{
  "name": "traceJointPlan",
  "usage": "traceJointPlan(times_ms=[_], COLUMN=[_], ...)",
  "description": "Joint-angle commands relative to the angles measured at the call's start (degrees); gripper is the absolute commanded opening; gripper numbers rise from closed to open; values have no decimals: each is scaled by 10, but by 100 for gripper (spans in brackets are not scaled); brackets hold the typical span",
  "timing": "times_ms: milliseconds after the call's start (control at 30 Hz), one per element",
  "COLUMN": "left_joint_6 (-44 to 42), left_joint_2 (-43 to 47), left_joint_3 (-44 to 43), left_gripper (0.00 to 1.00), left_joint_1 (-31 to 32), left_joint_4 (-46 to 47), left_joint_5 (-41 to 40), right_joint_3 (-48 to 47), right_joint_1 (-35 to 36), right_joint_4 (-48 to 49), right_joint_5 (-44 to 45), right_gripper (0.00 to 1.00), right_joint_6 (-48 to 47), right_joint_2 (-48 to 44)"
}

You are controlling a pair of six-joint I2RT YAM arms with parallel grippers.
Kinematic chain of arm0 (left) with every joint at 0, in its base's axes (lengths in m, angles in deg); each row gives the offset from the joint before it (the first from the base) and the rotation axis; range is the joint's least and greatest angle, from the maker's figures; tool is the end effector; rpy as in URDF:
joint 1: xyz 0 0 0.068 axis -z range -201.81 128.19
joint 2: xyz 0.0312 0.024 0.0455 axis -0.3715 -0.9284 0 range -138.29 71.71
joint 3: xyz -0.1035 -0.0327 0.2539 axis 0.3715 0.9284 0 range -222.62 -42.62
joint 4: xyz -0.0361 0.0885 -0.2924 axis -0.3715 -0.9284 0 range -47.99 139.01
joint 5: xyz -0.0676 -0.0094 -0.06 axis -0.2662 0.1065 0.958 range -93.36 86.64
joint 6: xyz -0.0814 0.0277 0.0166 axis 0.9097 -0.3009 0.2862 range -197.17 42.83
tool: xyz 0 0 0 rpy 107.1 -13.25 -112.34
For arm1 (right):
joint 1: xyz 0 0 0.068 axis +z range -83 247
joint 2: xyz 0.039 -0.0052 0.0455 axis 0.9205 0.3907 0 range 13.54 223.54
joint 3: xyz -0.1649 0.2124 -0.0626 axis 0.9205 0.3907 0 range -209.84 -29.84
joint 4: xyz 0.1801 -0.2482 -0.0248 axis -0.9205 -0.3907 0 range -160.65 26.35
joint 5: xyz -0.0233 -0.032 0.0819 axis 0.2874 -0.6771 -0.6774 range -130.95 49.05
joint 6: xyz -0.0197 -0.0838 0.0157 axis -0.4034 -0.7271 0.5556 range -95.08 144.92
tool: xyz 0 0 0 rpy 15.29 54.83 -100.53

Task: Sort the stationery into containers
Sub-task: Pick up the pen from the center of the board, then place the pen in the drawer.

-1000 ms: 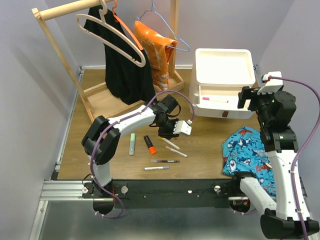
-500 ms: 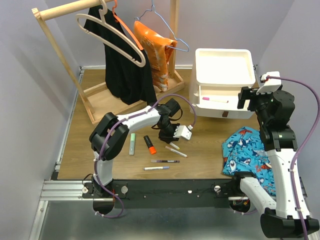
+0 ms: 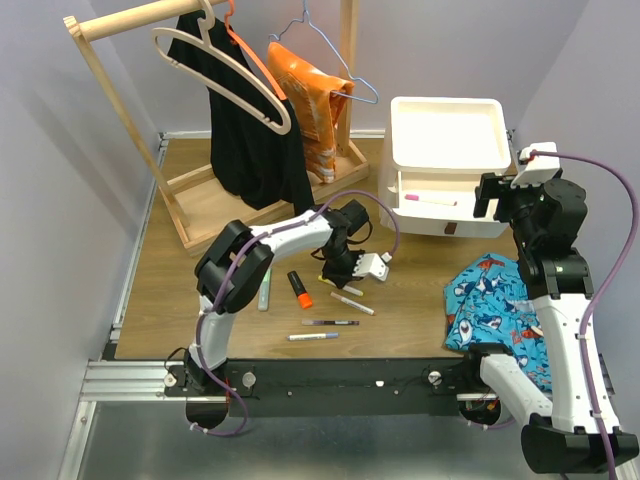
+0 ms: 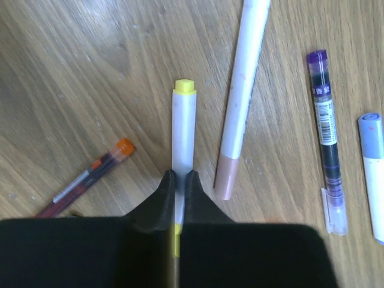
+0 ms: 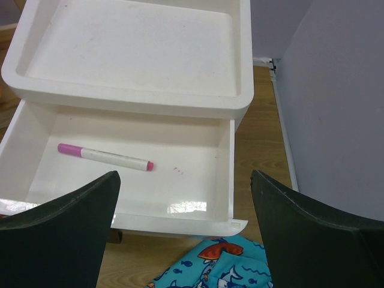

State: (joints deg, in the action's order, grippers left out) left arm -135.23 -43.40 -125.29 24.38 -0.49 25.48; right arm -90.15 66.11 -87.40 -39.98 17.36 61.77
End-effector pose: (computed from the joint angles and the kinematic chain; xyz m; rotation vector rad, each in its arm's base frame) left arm 0.2731 -0.3387 0.1081 2.2949 1.7190 -0.7124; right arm 0.2651 -0.0055 0.4026 -0.0909 1.7736 -0.1215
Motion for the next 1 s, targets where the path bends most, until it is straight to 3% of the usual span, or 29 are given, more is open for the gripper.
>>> traceJointPlan(times_ms=[0, 67, 233, 400, 533, 600, 633, 733, 967], left_joint_6=[9, 7, 0, 35, 97, 158, 174, 204, 247], left_joint_2=[11, 53, 104, 116, 104, 103, 103, 74, -43], left_joint_3=[-40, -56, -197, -340, -429, -441, -438, -450, -543], left_gripper=[0, 0, 0, 0, 0, 0, 0, 0, 0], left_joint_1=[6, 5, 5, 9, 17, 22, 27, 35, 45], left_joint_4=[-67, -98, -205, -217, -127, -63, 6, 85, 129], left_joint_5=[6, 10, 36, 68, 88, 92, 92, 74, 49], right_joint_3=[-2, -4, -4, 14, 14, 12, 10, 6, 3], right_joint_1=[-6, -6, -6, -7, -8, -8, -8, -8, -9], right_joint_4=[-6, -2, 12, 35, 45, 47, 48, 51, 49], right_joint_5=[0, 2, 25, 76, 84, 83, 84, 83, 84], right_gripper=[96, 96, 96, 97, 98, 98, 98, 98, 98], right_joint_6=[-1, 0, 8, 23, 32, 34, 38, 39, 43], right_joint_2=[2, 0, -8, -16, -14, -11, -10, -7, -6])
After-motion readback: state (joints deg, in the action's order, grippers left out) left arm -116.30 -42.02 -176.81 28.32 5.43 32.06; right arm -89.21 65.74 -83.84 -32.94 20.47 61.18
